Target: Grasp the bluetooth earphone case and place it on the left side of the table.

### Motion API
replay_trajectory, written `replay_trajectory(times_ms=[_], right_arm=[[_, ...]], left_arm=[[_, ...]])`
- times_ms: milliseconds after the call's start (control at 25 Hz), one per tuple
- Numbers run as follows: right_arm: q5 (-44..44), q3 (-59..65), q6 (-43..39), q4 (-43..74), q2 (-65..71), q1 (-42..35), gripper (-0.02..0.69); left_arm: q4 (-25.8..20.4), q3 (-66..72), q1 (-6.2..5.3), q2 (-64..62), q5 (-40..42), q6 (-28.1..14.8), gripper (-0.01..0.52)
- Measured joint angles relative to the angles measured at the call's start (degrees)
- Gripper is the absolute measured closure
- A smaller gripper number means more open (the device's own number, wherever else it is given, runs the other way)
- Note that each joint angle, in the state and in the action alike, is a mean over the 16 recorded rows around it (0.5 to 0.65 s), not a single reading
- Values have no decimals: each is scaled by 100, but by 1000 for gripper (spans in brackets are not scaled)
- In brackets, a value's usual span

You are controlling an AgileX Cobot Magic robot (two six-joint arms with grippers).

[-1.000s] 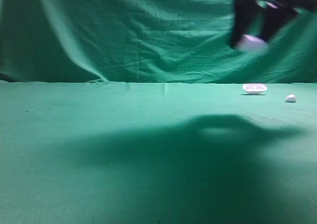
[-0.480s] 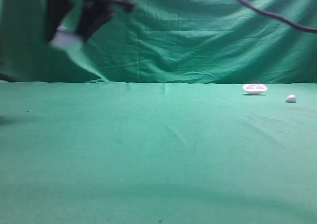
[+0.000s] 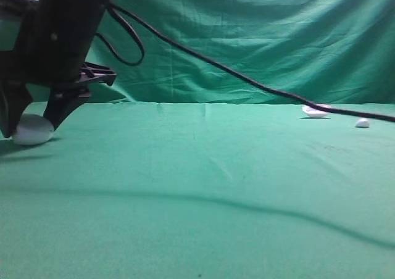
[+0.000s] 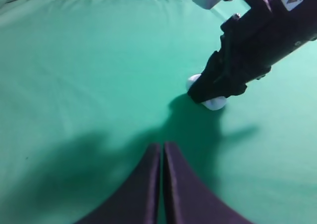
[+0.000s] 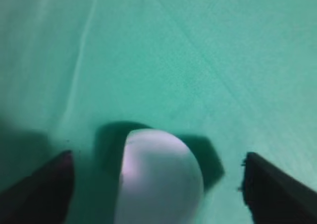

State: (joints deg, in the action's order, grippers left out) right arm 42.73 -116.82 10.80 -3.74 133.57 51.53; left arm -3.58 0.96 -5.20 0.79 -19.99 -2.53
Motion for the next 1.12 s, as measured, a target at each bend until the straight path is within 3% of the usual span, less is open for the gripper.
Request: replay_trajectory(times_ms=[160, 480, 600, 840, 1120], right_arm=[[547, -2, -72, 58, -501, 1, 253], [1965, 44, -352, 245, -1757, -172, 552], [2368, 212, -481, 307, -2260, -378, 632], [2704, 1065, -707, 365, -3446, -955, 665], [2087, 2886, -826, 348, -5204, -1500, 665]], left_arm=[[0, 0, 0, 0, 0, 0, 514], [0, 0, 0, 0, 0, 0, 514], [0, 0, 0, 0, 0, 0, 514], [0, 0, 0, 0, 0, 0, 514], [0, 0, 0, 0, 0, 0, 514]])
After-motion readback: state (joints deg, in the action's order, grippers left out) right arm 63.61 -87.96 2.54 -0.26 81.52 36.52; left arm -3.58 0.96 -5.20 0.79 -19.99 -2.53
